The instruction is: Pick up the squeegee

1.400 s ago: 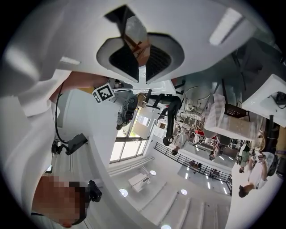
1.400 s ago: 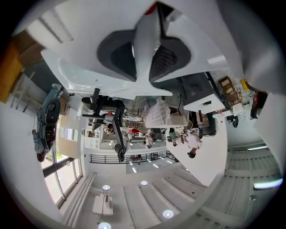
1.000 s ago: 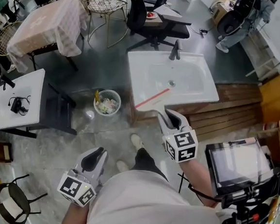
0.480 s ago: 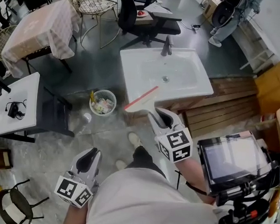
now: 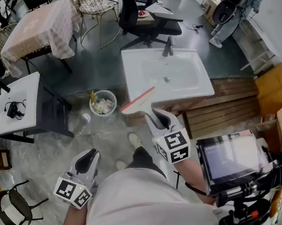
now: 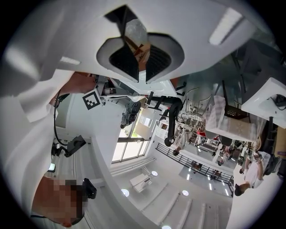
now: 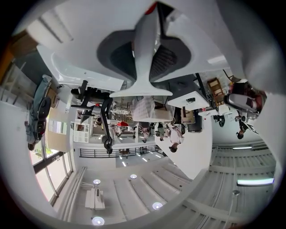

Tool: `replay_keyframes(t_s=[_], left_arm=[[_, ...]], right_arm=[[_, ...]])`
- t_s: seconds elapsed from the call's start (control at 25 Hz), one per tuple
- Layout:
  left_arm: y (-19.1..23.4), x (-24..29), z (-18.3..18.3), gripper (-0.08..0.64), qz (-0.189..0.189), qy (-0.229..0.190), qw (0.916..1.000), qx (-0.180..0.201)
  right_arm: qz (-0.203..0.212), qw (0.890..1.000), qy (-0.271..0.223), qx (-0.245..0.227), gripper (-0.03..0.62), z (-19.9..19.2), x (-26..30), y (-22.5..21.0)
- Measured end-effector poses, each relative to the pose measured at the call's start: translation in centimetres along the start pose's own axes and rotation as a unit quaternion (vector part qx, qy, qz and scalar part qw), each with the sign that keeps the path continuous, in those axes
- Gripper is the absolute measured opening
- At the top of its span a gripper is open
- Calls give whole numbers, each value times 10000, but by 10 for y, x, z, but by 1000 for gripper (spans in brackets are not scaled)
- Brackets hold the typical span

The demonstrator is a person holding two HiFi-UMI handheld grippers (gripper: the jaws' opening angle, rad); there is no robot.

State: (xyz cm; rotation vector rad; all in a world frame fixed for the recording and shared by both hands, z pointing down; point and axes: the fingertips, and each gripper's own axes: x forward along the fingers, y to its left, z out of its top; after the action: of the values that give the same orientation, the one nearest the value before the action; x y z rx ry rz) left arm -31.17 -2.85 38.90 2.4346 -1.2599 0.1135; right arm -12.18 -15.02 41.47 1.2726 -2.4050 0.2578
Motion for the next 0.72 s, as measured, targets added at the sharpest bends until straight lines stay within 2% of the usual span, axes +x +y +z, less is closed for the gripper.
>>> replay_keyframes(t_s=[0.72], left_arm=[[5, 1, -1, 57, 61, -1, 10000, -38]], right_arm=[[91, 9998, -36, -156, 98, 6, 9, 8]])
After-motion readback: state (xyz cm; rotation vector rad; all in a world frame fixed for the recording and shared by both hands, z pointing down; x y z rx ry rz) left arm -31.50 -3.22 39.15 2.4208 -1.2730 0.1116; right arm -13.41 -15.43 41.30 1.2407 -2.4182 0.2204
